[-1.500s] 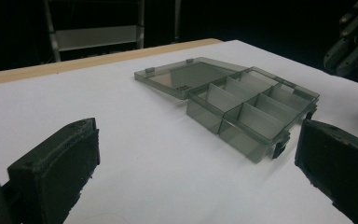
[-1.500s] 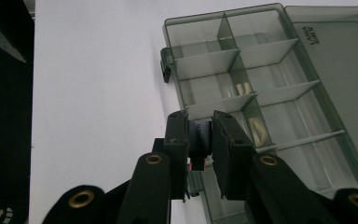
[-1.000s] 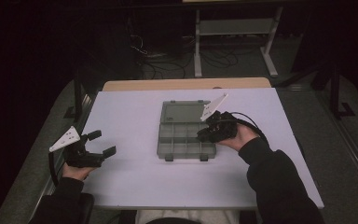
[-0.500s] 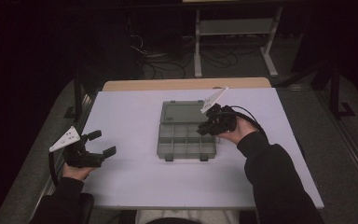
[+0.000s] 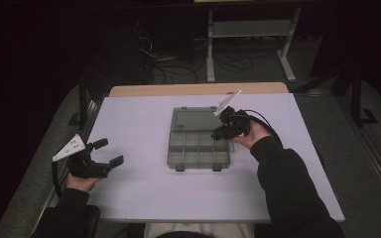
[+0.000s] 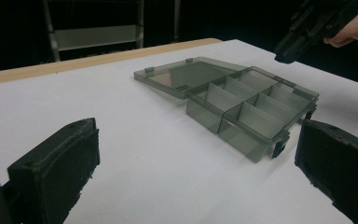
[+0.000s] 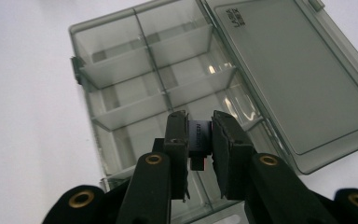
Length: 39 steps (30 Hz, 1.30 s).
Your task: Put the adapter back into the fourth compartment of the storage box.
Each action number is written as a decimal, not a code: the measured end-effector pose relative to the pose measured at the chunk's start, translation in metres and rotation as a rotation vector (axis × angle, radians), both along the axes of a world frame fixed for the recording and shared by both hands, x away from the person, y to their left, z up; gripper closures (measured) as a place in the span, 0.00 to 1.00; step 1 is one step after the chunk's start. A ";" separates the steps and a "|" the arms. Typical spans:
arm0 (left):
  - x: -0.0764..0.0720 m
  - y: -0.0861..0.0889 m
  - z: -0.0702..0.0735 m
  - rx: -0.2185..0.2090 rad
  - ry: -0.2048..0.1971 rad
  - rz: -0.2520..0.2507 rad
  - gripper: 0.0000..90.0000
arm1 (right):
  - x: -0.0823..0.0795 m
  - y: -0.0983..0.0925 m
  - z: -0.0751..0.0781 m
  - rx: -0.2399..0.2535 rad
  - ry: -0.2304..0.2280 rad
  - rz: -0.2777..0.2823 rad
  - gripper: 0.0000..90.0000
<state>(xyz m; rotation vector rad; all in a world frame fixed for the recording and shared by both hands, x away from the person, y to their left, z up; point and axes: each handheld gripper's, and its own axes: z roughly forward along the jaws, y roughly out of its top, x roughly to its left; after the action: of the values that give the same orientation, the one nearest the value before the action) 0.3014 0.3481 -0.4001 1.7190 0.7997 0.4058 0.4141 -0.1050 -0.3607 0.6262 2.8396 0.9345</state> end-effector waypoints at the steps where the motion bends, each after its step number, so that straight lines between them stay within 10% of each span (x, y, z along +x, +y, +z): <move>1: 0.000 0.000 0.000 0.000 0.000 0.000 0.00 | 0.000 0.000 0.000 0.000 0.000 0.000 0.83; 39: -0.001 0.000 0.000 0.000 0.000 -0.005 0.00 | 0.029 -0.003 -0.035 -0.085 0.063 -0.091 0.70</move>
<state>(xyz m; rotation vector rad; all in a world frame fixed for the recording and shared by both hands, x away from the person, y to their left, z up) 0.3008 0.3480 -0.4000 1.7205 0.7954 0.4029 0.4426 -0.1080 -0.3958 0.7808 2.8594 0.7891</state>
